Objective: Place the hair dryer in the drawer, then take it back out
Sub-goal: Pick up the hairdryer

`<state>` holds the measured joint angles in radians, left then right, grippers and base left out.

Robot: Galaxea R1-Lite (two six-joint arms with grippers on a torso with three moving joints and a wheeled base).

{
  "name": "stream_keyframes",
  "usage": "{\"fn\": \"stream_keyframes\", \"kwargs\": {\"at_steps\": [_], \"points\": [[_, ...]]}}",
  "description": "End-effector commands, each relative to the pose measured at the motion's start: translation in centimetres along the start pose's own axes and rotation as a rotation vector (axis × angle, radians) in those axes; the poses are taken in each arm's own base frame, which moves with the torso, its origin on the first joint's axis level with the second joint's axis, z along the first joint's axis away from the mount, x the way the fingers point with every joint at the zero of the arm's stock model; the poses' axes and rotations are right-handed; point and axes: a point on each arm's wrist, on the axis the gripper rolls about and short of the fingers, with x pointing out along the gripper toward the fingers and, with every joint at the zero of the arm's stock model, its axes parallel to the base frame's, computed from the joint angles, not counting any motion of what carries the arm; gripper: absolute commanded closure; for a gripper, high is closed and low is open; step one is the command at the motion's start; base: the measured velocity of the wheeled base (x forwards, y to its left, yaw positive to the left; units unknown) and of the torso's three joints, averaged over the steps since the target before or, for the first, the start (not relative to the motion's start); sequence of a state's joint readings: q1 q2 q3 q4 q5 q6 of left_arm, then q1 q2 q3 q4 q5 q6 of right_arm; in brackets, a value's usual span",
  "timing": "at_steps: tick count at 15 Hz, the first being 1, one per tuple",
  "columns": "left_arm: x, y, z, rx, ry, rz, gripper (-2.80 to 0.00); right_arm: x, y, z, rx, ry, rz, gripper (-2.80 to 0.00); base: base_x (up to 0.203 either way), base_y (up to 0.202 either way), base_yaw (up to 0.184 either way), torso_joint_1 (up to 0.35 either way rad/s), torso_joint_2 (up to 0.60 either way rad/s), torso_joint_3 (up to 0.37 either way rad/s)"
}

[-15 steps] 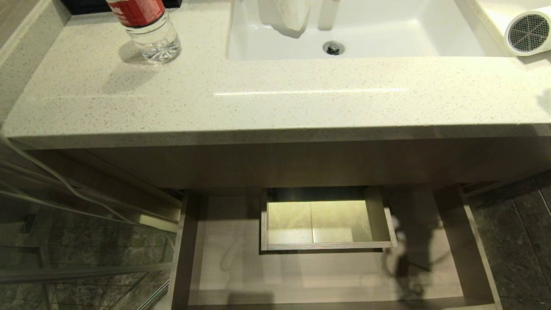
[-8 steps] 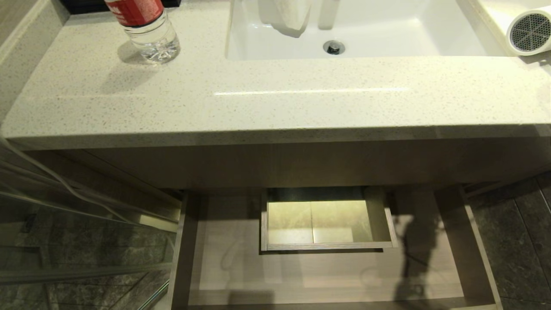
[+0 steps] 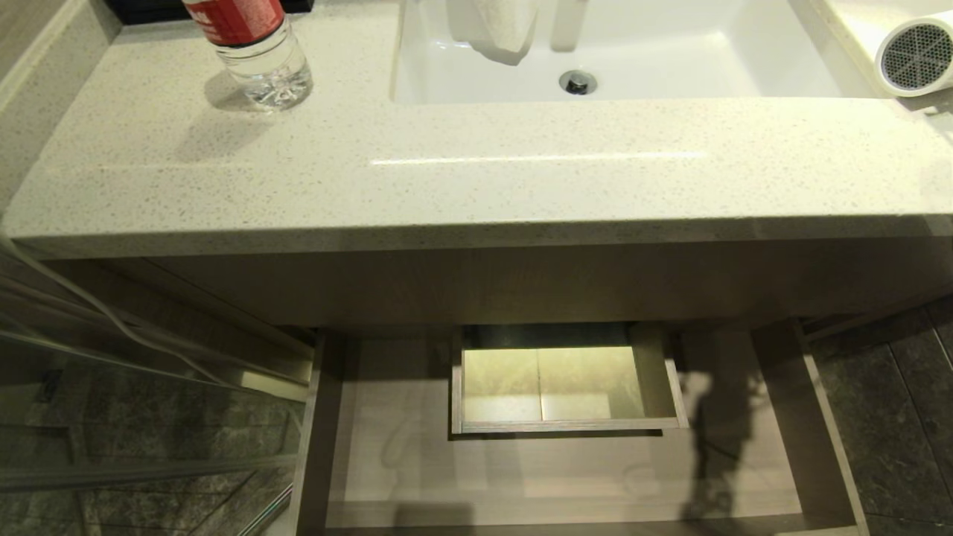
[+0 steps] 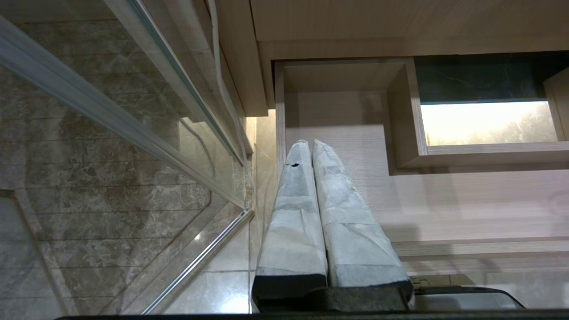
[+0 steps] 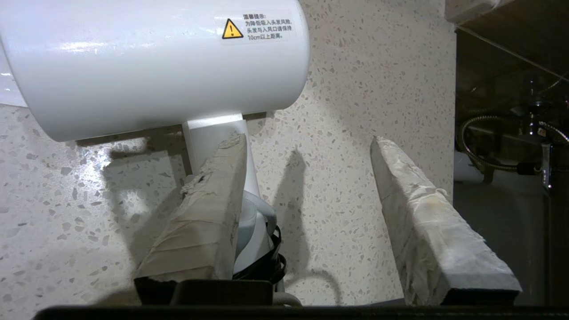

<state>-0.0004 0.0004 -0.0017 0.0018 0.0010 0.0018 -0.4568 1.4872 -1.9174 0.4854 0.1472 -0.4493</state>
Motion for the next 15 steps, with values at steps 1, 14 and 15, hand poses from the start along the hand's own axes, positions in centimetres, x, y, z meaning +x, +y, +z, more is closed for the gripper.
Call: {"fn": "stream_keyframes", "kwargs": {"at_steps": [1,14,15], "points": [[0.0,0.0,0.0,0.0,0.0,0.0,0.0,-2.3,0.0,1.0,-0.008,-0.046,-0.018,-2.8,0.0,0.0,0.0,0.0,0.0,0.0],[0.0,0.0,0.0,0.0,-0.001,0.001,0.0,0.8,1.4,-2.2,0.084,0.2,0.135,-2.8,0.0,0.0,0.0,0.0,0.0,0.0],[0.0,0.0,0.0,0.0,-0.001,0.0,0.0,1.7,1.4,-2.4,0.086,0.207,0.139,-2.8,0.0,0.0,0.0,0.0,0.0,0.0]]}}
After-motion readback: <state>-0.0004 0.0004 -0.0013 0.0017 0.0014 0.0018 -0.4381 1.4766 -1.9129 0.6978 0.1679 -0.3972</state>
